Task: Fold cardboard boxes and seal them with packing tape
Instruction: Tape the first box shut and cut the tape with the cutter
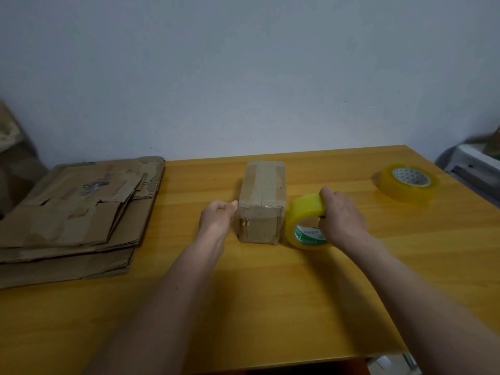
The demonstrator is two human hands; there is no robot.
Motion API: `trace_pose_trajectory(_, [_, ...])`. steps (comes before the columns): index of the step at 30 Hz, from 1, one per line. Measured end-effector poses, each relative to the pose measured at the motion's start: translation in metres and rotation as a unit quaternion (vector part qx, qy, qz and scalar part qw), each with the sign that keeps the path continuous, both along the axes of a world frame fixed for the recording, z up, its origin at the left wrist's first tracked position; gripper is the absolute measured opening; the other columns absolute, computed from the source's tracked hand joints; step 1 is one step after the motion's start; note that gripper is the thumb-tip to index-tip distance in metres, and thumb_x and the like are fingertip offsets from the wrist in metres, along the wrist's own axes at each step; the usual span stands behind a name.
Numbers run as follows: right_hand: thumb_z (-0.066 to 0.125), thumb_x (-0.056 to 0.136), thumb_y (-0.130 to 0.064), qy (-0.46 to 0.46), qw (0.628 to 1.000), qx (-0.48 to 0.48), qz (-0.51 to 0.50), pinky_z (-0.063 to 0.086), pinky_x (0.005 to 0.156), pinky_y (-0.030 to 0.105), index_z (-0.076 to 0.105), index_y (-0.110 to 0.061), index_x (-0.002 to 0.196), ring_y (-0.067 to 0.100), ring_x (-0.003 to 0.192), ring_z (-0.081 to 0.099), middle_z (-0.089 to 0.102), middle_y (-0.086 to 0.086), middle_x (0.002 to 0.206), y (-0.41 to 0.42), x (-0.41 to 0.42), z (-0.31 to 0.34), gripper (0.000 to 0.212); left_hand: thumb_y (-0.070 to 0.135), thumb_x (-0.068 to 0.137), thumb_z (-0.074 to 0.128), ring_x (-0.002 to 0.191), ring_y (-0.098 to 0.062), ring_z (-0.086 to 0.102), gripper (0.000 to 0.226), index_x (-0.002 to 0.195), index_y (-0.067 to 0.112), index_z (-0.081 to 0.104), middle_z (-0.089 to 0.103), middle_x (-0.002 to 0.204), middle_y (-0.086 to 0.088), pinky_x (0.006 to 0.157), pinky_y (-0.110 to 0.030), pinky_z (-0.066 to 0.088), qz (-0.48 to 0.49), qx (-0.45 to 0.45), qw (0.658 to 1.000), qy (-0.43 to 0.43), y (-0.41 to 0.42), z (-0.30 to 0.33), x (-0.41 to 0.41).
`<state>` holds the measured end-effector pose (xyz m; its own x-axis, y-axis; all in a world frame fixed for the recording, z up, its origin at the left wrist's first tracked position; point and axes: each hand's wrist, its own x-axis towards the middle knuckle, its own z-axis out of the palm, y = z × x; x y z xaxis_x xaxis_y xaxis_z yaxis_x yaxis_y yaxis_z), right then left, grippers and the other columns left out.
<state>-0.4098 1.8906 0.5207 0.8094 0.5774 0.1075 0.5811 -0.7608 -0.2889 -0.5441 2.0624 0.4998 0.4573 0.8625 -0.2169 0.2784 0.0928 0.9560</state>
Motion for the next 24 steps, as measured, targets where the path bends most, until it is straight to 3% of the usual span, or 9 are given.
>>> trace_pose_trajectory(2, [0.055,0.087,-0.004,-0.006,1.000,0.000,-0.001,0.034,0.066,0.036,0.042,-0.014,0.111,0.027,0.095,0.042,0.045,0.007,0.101,0.002,-0.001,0.001,0.029,0.032,0.094,0.060,0.094,-0.022,0.055,0.015,0.089,0.020,0.052,0.059,0.101,-0.002,0.090,-0.042,0.050,0.012,0.015,1.000,0.004,0.000,-0.003,0.002])
trace_pose_trajectory(5, [0.054,0.087,-0.006,-0.007,1.000,-0.004,-0.001,0.035,0.065,0.036,0.041,-0.014,0.107,0.025,0.090,0.040,0.038,0.004,0.094,0.003,-0.002,0.005,0.026,0.025,0.094,0.061,0.096,-0.015,0.049,0.014,0.102,0.025,0.049,0.053,0.111,0.001,0.084,-0.030,0.043,0.022,0.103,0.994,0.032,-0.002,-0.002,0.003])
trace_pose_trajectory(7, [0.054,0.087,-0.008,-0.002,1.000,-0.003,0.004,0.037,0.065,0.036,0.040,-0.015,0.103,0.025,0.089,0.041,0.039,0.003,0.092,0.003,-0.005,0.007,0.023,0.015,0.091,0.064,0.108,-0.012,0.042,0.021,0.101,0.030,0.054,0.046,0.112,0.007,0.089,-0.025,0.038,0.029,0.243,0.968,0.057,-0.005,0.003,0.000])
trace_pose_trajectory(11, [0.055,0.087,-0.010,0.017,1.000,0.004,0.015,0.033,0.059,0.032,0.037,-0.016,0.092,0.024,0.082,0.043,0.040,0.002,0.087,0.007,-0.013,0.007,0.019,-0.006,0.090,0.050,0.106,-0.018,0.058,0.034,0.094,0.017,0.075,0.068,0.110,0.003,0.087,-0.022,0.042,-0.057,0.412,0.904,0.101,-0.010,0.019,-0.007])
trace_pose_trajectory(13, [0.057,0.087,-0.013,0.039,0.999,0.022,0.027,0.028,0.055,0.030,0.037,-0.015,0.089,0.023,0.079,0.043,0.041,0.001,0.084,0.009,-0.016,0.010,0.020,0.005,0.094,0.044,0.107,-0.021,0.060,0.033,0.097,0.015,0.075,0.070,0.113,0.001,0.091,-0.029,0.045,-0.106,0.424,0.881,0.180,-0.010,0.032,-0.004])
trace_pose_trajectory(15, [0.060,0.086,-0.016,0.080,0.994,0.029,0.076,0.034,0.060,0.031,0.040,-0.014,0.093,0.021,0.083,0.045,0.044,0.001,0.088,0.010,-0.018,0.012,0.021,0.030,0.095,0.044,0.103,-0.027,0.061,0.033,0.097,0.011,0.071,0.068,0.111,-0.007,0.086,-0.035,0.047,-0.151,0.418,0.863,0.241,-0.011,0.043,0.006])
trace_pose_trajectory(18, [0.067,0.084,-0.017,0.302,0.937,0.091,0.147,0.051,0.081,0.035,0.053,-0.012,0.108,0.018,0.092,0.057,0.058,0.003,0.102,0.007,-0.021,0.015,0.029,0.064,0.083,0.056,0.107,-0.029,0.057,0.061,0.113,0.012,0.066,0.062,0.116,-0.008,0.085,-0.036,0.045,-0.188,0.442,0.812,0.333,-0.016,0.046,0.024])
trace_pose_trajectory(21, [0.070,0.083,-0.031,0.445,0.870,0.103,0.184,0.052,0.093,0.033,0.057,-0.018,0.118,0.014,0.100,0.064,0.066,0.001,0.111,-0.005,-0.024,0.015,0.039,0.069,0.078,0.060,0.106,-0.025,0.056,0.064,0.112,0.015,0.064,0.062,0.118,-0.005,0.085,-0.035,0.041,-0.251,0.466,0.766,0.365,-0.011,0.049,0.037])
trace_pose_trajectory(24, [0.057,0.087,-0.043,0.550,0.801,0.113,0.208,0.054,0.089,0.031,0.062,-0.012,0.117,0.018,0.101,0.066,0.070,0.006,0.110,-0.015,-0.015,0.014,0.044,0.069,0.078,0.060,0.124,-0.024,0.047,0.071,0.126,0.016,0.058,0.053,0.136,-0.003,0.111,-0.041,0.026,-0.320,0.472,0.729,0.379,0.001,0.054,0.037])
